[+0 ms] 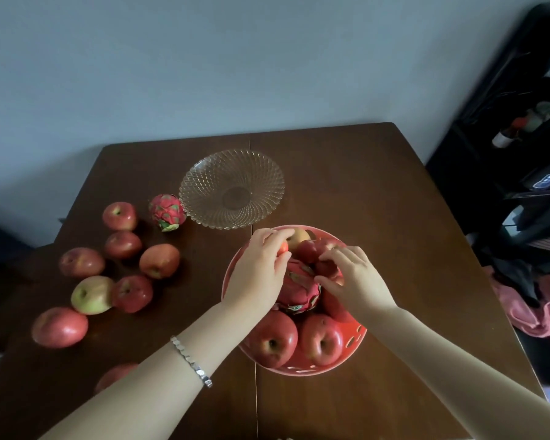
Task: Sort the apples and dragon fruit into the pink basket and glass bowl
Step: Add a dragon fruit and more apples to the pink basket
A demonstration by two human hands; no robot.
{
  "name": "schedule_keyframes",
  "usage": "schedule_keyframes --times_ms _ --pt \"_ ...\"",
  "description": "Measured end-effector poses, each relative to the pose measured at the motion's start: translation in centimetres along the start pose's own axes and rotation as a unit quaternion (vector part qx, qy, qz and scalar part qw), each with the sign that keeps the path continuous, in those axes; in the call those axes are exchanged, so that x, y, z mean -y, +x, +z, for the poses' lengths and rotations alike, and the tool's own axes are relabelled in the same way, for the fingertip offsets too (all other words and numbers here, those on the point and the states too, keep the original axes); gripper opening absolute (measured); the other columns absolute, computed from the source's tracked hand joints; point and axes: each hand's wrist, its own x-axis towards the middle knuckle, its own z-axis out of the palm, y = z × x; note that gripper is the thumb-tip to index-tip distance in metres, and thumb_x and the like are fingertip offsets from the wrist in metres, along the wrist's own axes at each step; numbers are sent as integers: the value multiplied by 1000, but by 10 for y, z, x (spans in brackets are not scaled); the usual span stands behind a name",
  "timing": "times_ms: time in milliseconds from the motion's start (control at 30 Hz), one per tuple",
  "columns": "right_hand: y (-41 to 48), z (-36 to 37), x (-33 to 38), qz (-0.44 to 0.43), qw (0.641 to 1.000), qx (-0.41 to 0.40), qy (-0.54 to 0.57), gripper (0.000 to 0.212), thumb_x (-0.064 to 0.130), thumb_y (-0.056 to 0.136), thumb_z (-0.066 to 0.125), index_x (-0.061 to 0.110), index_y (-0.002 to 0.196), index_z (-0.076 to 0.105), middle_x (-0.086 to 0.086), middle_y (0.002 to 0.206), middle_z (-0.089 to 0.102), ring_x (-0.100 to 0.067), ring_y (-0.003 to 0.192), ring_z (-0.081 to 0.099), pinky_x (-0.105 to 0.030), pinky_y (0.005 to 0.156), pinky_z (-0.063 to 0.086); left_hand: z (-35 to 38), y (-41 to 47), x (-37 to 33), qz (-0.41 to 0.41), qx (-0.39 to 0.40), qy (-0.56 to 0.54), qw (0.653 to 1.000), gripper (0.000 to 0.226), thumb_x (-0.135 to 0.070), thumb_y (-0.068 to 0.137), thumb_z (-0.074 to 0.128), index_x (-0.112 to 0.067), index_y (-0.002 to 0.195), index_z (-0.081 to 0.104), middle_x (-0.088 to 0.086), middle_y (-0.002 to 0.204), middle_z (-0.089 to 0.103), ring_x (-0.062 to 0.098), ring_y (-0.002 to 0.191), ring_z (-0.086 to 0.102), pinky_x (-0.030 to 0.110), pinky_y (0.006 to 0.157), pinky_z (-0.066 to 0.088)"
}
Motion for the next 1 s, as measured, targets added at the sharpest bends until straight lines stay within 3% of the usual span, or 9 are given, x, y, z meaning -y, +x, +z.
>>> schedule_keyframes --times_ms 67,133,233,333,533,700,867,933,1000 --pt "-2 4 -3 4 1000 -16 7 35 28 83 67 16 116 64 3 123 59 -19 120 42 -24 102 35 0 7 0 -26 13 18 999 44 -19 91 57 -24 133 45 -4 131 52 18 113 55 25 94 41" --pt "-4 4 -3 12 999 -38 34 33 26 86 64 17 117 64 3 130 54 -19 123 40 -20 100 29 3 16 2 -47 38 44 997 41 -22 88 61 -23 127 47 -3 125 59 24 111 57 35 96 42" --pt "-8 2 -5 17 998 -35 51 29 22 88 61 17 116 64 2 131 52 -17 123 40 -19 98 28 7 28 5 -89 92 55 990 36 -27 89 60 -22 124 51 -1 126 59 27 117 54 35 99 39" --pt "-11 1 -9 25 998 -30 50 26 20 88 60 17 113 65 1 129 52 -17 123 40 -20 95 31 11 36 14 -78 131 124 981 39 -31 95 49 -23 133 48 -3 139 46 21 124 47 35 104 30" --pt "-11 -1 -10 43 998 -8 45 27 19 88 59 17 115 63 1 127 51 -16 123 40 -20 95 31 10 43 25 -117 134 200 964 41 -46 94 42 -23 124 57 2 132 46 25 124 41 41 102 32" --pt "-9 -2 -4 53 997 9 51 29 18 88 58 18 117 62 0 129 49 -17 125 37 -19 96 29 13 40 28 -55 122 122 983 35 -32 95 47 -27 129 53 0 136 50 22 126 43 42 103 36" --pt "-4 -5 -4 70 995 15 68 29 17 88 59 17 116 62 0 129 49 -17 124 37 -18 95 26 8 34 35 -40 144 103 983 42 -29 99 39 -27 140 41 -4 146 41 20 135 34 45 110 30" --pt "-1 -7 -10 93 992 -11 81 30 20 88 58 17 118 60 -3 130 48 -22 125 37 -22 96 28 4 32 41 -66 118 95 986 48 -33 99 37 -27 145 30 -2 150 34 20 139 29 46 111 28" --pt "4 -11 -15 177 979 -21 102 40 32 90 53 20 128 52 -7 137 42 -27 129 34 -33 102 33 2 27 47 -170 76 54 981 56 -39 98 34 -21 148 21 6 154 25 26 142 22 47 113 25"
